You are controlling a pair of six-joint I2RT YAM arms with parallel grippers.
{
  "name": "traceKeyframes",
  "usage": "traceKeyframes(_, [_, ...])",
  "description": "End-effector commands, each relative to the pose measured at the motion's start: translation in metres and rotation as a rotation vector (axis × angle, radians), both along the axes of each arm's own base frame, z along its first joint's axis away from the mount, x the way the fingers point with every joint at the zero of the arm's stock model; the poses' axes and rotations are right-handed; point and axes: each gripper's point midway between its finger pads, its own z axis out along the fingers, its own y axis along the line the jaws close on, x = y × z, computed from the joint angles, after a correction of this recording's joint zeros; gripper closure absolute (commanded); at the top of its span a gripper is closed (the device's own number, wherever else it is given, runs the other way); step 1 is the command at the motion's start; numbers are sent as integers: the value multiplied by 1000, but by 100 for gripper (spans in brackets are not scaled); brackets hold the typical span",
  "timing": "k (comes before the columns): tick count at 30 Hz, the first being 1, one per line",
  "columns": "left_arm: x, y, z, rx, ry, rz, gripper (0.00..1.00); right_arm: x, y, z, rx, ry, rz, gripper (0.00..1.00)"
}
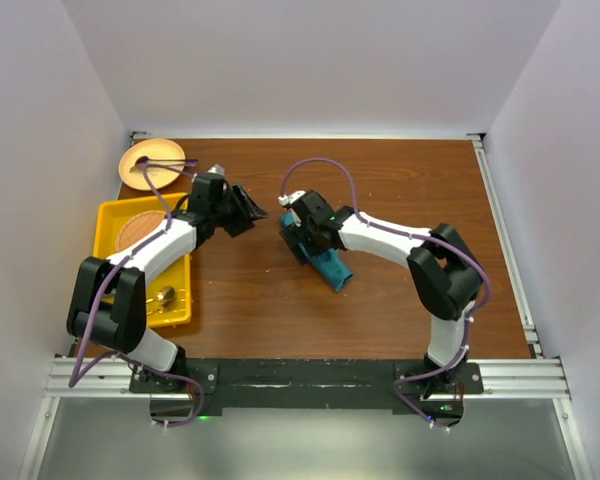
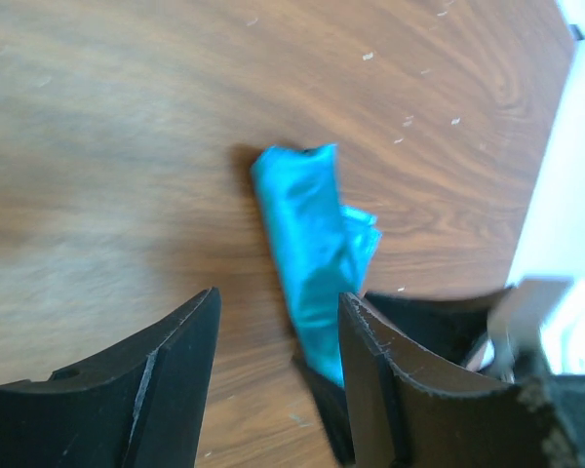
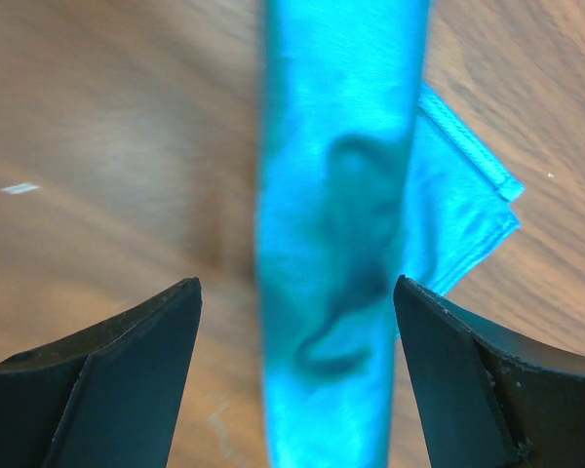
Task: Fold the napkin, place the utensils inside, and roll it up
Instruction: Roll the napkin with the utensil
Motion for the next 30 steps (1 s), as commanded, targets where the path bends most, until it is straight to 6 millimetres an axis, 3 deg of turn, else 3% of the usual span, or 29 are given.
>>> traceKeyframes(1, [-15,0,-5,-20,-14,-28,43,28,-11,-5,-94,-87,-59,18])
traceKeyframes(4, [-16,-4,5,-46,-64,-58,42,27,-10,-18,-105,-66,-53,21])
traceKeyframes(7, [-16,-6,10,-48,-87,-80,41,25,-10,-28,-108,-43,-60,34])
traceKeyframes(8, [-17,-6,12,-46,-99,-88,41,24,-10,-29,-104,-38,-70,48])
traceKeyframes(11, [-18,-7,15,-43,-113,-106,40,18,-1,-29,-42,0,-73,65])
traceKeyframes(15, [-20,-10,19,-44,-122,-138,40,4,17,-32,106,115,-70,76])
traceKeyframes(18, [-19,-15,26,-53,-141,-183,40,-11,38,-29,272,233,-60,82])
traceKeyframes(22, [-21,-22,27,-51,-127,-251,40,-31,61,-20,544,437,-69,83])
traceKeyframes(25, [-23,-30,25,-80,-125,-290,40,-29,71,-11,733,503,-57,84])
traceKeyframes(30, [-26,-59,18,-162,-110,-364,41,-28,58,-21,875,609,-106,85])
